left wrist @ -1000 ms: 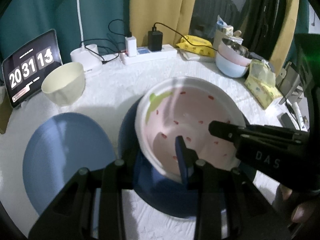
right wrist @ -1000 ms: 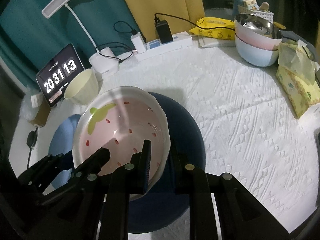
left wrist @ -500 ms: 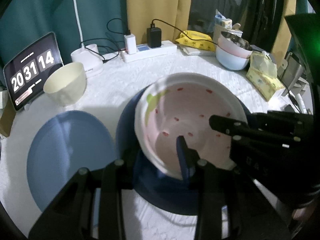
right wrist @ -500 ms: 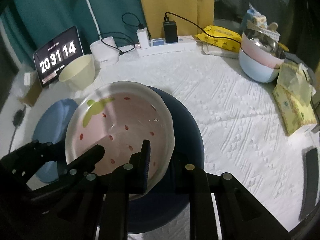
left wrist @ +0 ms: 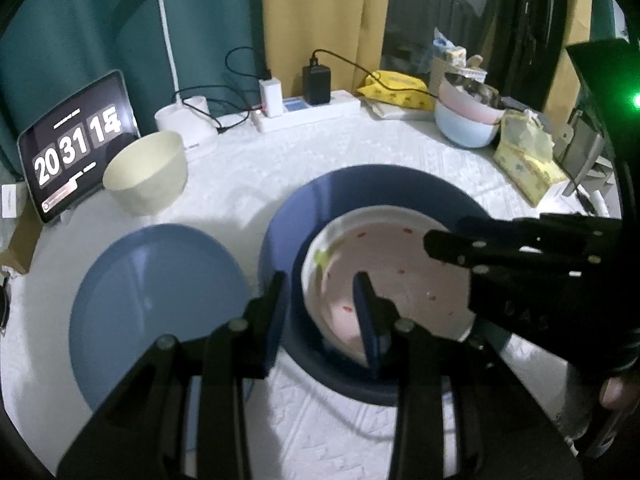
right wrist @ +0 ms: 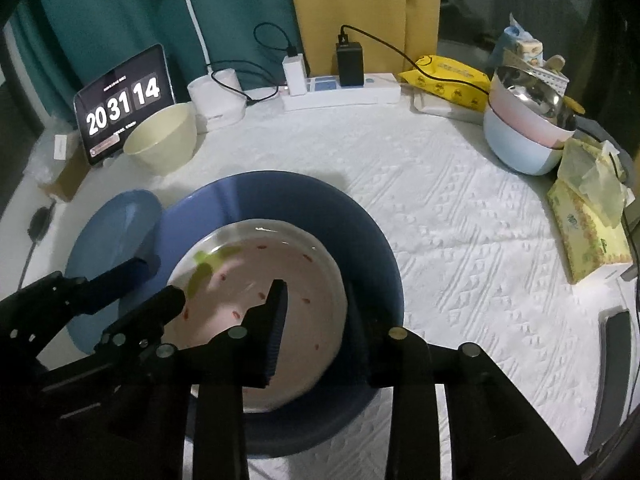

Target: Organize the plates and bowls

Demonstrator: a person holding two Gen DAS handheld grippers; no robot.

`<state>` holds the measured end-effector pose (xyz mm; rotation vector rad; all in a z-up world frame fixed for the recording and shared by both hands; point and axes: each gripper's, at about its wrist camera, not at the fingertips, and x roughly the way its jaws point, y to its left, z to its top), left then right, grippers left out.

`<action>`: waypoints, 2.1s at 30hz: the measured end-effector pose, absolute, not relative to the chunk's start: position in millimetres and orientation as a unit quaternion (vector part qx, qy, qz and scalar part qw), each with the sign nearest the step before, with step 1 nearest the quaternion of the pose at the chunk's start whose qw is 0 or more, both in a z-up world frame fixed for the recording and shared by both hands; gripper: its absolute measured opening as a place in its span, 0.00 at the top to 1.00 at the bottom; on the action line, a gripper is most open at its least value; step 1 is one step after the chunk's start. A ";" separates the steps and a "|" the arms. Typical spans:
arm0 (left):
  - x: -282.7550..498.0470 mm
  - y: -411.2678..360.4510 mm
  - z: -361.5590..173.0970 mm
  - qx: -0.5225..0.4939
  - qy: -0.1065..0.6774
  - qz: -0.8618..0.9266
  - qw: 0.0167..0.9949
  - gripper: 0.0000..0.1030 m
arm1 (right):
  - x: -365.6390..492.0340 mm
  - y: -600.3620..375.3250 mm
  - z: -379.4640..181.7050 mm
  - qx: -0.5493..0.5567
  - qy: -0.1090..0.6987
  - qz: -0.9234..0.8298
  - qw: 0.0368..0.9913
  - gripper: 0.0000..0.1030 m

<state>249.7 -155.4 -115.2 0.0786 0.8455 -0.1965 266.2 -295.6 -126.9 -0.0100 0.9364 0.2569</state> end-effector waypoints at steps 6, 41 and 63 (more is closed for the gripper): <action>248.9 -149.8 -108.7 0.031 0.401 -0.094 0.910 0.66 | 263.0 -298.3 -115.0 -0.009 0.437 0.119 0.892 0.64; 244.7 -19.6 -56.3 -0.042 0.249 -0.060 0.966 0.35 | 262.6 -217.4 -58.2 -0.035 0.320 0.117 0.939 0.41; 294.4 73.0 -59.0 -0.055 0.268 -0.042 0.961 0.35 | 312.4 -139.5 -55.9 -0.041 0.337 0.123 0.932 0.41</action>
